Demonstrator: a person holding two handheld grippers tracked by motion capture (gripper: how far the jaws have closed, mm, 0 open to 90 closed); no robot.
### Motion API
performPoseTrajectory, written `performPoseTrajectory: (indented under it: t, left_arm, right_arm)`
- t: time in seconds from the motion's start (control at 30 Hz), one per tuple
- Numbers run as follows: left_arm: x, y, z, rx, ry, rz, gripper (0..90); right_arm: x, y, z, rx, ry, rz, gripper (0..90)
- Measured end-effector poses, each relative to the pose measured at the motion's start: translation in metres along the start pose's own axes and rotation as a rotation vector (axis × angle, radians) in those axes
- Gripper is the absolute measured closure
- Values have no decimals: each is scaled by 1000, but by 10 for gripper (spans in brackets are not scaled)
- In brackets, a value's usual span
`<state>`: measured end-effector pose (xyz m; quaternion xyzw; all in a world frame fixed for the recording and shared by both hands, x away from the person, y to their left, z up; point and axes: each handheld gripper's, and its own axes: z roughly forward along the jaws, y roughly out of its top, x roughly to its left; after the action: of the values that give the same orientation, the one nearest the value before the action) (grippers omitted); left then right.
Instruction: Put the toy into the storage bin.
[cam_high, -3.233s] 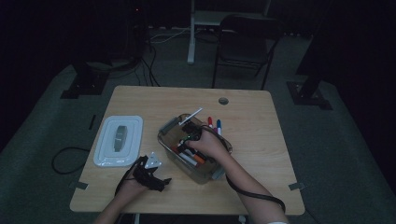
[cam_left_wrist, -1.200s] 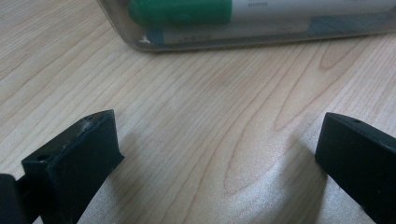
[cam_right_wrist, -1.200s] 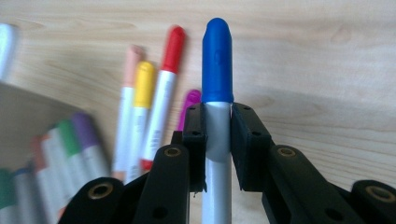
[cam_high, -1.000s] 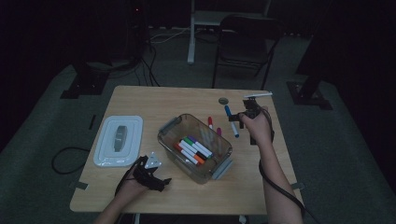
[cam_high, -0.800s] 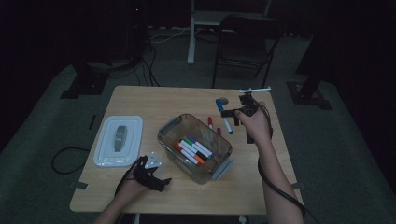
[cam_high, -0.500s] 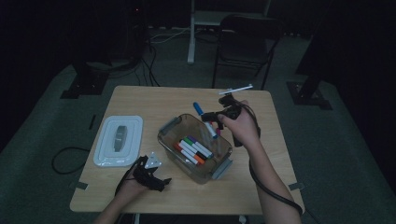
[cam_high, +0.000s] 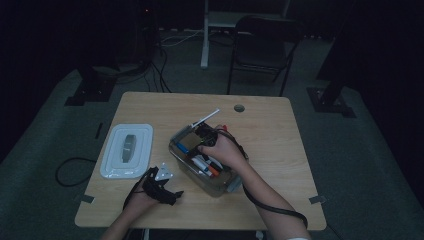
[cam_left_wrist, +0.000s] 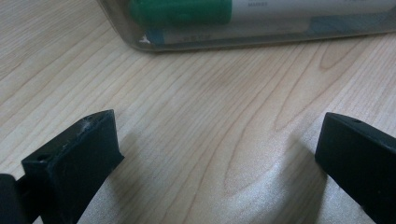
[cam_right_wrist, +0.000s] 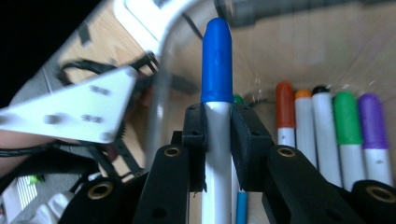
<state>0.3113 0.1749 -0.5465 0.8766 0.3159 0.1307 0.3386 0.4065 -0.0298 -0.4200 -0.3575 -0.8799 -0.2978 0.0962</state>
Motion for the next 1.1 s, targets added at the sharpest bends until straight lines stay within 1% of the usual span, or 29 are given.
performPoseTrajectory:
  t: [0.03,0.07,0.13,0.2,0.23,0.27,0.33,0.37,0.47,0.53,0.57,0.6,0.67,0.7,0.73,0.77,0.8,0.83,0.9,0.93,1.0,1.03,1.1]
  left_arm:
    - [0,0,0,0,0,0,4]
    - [0,0,0,-1,1,0,4]
    - [0,0,0,-2,1,-1,4]
    - [0,0,0,-3,2,-1,4]
    - [0,0,0,-3,2,-1,4]
    - [0,0,0,-3,2,-1,4]
    - [0,0,0,-2,1,-1,4]
    - [0,0,0,-2,1,0,4]
    - [0,0,0,-3,2,0,4]
    - [0,0,0,-3,2,0,4]
    - [0,0,0,-3,3,0,4]
    - [0,0,0,-3,2,0,4]
    - [0,0,0,-2,1,0,4]
    - [0,0,0,-3,1,-1,4]
    - [0,0,0,-2,2,-1,4]
    - [0,0,0,-3,2,-1,4]
    - [0,0,0,-2,2,-1,4]
    - [0,0,0,-1,1,0,4]
    - [0,0,0,0,0,0,4]
    - [0,0,0,0,0,0,4]
    - [0,0,0,0,0,0,4]
    - [0,0,0,-1,0,0,4]
    - [0,0,0,-1,1,0,4]
  right_arm:
    - [0,0,0,0,0,0,767]
    - [-2,0,11,39,5,5,767]
    - [-5,0,22,75,4,15,768]
    - [-7,0,32,113,-16,16,767]
    - [-8,-1,36,128,-18,24,767]
    - [-8,-1,36,128,-18,24,767]
    - [-11,-4,47,171,-28,40,767]
    - [-11,-4,47,171,-28,40,767]
    - [-14,-8,56,200,-33,47,763]
    - [-16,-9,59,204,-30,41,743]
    - [-16,-9,60,206,-29,34,713]
    - [-16,-10,59,193,-32,26,713]
    - [-16,-9,52,170,-35,14,715]
    - [-16,-8,45,137,-28,14,715]
    - [-16,-7,40,124,-23,16,715]
    - [-15,-6,32,99,-18,15,713]
    - [-16,-5,20,60,-13,17,713]
    - [-16,-5,12,39,-13,13,712]
    - [-17,-5,-9,-26,-15,9,698]
    - [-20,-6,-20,-50,-20,14,695]
    - [-30,-9,-43,-105,-52,30,686]
    - [-35,-11,-50,-122,-65,39,678]
    - [-48,-17,-66,-162,-96,62,648]
